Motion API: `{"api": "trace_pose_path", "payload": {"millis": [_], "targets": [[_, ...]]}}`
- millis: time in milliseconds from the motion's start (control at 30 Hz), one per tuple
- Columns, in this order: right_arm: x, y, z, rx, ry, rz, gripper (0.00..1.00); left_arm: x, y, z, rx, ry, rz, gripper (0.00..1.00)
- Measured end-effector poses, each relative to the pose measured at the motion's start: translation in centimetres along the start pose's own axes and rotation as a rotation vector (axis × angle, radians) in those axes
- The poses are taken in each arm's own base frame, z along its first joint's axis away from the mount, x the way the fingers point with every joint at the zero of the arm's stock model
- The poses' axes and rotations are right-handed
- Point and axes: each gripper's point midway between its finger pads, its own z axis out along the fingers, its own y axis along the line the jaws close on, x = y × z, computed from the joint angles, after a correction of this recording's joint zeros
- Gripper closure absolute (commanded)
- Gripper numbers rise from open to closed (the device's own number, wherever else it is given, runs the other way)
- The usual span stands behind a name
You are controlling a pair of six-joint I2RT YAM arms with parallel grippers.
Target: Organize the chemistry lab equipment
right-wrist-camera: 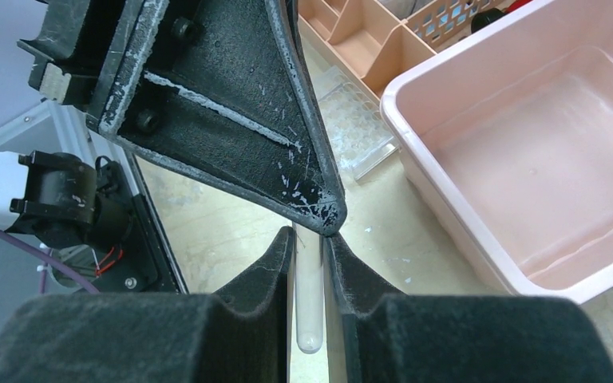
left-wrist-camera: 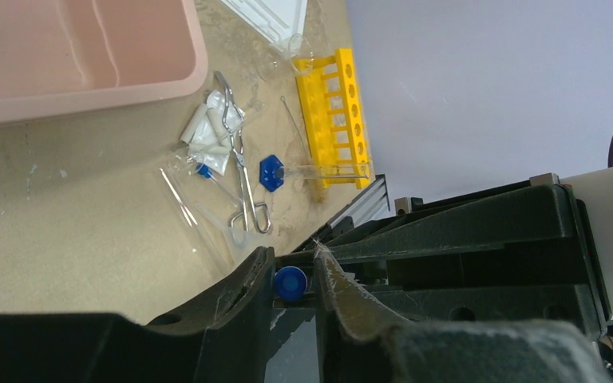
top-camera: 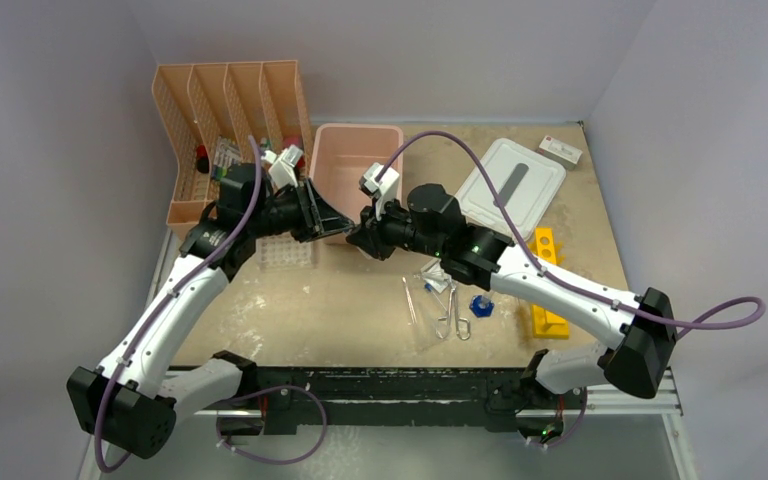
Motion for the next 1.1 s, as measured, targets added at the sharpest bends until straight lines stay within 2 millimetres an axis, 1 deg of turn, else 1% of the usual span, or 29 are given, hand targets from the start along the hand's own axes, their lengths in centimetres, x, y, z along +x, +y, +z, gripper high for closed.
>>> {"api": "trace_pose_path", "payload": {"millis": [67,133,167,200,300,333,367,433,500,533,600,667,767,900,1000,1100], "targets": [[0.0,0.0,0.0,0.0,-0.002,-0.001,0.85,0.1,-0.1,-0.1,-0.001,0.005,0.014,0.72],[0.0,0.0,0.0,0.001,-0.001,0.0,0.85,0.2,0.0,-0.3,-0.008,0.015,0.023,0.75],[0.0,-0.1,0.1,0.004,-0.002,0.0,0.85,0.3,-0.1,-0.4,-0.007,0.022,0.027,0.78],[0.0,-0.2,0.2,0.005,-0.002,0.0,0.85,0.4,-0.1,-0.4,-0.008,0.025,0.032,0.85],[0.1,-0.2,0.3,0.004,-0.001,0.001,0.84,0.6,0.3,-0.5,-0.024,0.035,0.045,1.0],[0.1,-0.2,0.4,0.004,-0.001,0.001,0.83,0.6,0.4,-0.5,-0.026,0.036,0.047,1.0],[0.2,-0.2,0.4,0.004,0.002,0.001,0.79,0.6,0.4,-0.6,-0.027,0.038,0.05,1.0],[0.2,-0.2,0.4,0.005,0.003,0.002,0.64,0.6,0.5,-0.5,-0.028,0.039,0.055,1.0],[0.3,-0.3,0.5,0.009,0.005,0.011,0.51,0.6,0.6,-0.5,-0.037,0.038,0.059,1.0],[0.3,-0.4,0.6,0.013,0.007,0.016,0.46,0.6,0.7,-0.6,-0.047,0.037,0.061,1.0],[0.5,-0.6,0.7,0.023,0.012,0.025,0.41,0.3,1.2,-0.7,-0.085,0.024,0.071,1.0],[0.8,-1.1,0.8,0.042,0.021,0.035,0.39,-0.4,2.0,-1.0,-0.15,-0.009,0.087,1.0],[0.8,-1.4,0.7,0.058,0.021,0.042,0.38,-1.8,3.9,-1.9,-0.288,-0.079,0.112,1.0],[0.7,-2.1,0.7,0.087,0.016,0.053,0.38,-3.7,7.8,-4.0,-0.536,-0.179,0.157,1.0],[0.4,-2.6,0.5,0.116,0.003,0.063,0.38,-5.0,11.4,-6.5,-0.763,-0.271,0.186,1.0],[0.1,-3.3,0.0,0.154,-0.014,0.07,0.38,-5.4,14.8,-8.7,-0.941,-0.359,0.198,1.0]]}}
